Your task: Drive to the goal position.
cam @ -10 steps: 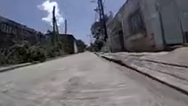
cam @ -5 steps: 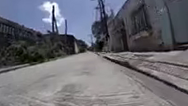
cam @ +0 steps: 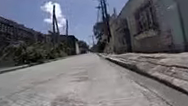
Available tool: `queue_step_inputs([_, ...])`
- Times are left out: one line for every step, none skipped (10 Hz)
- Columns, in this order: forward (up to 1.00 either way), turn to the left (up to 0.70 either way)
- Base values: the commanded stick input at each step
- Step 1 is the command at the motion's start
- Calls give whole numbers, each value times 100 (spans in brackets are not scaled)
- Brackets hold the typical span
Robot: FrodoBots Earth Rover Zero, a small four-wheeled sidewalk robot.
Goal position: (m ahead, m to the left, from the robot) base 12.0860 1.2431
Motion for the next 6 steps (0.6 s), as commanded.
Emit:
queue_step_inputs([100, -30])
queue_step_inputs([100, -9])
queue_step_inputs([100, 0])
queue_step_inputs([100, 0])
queue_step_inputs([100, 0])
queue_step_inputs([100, 0])
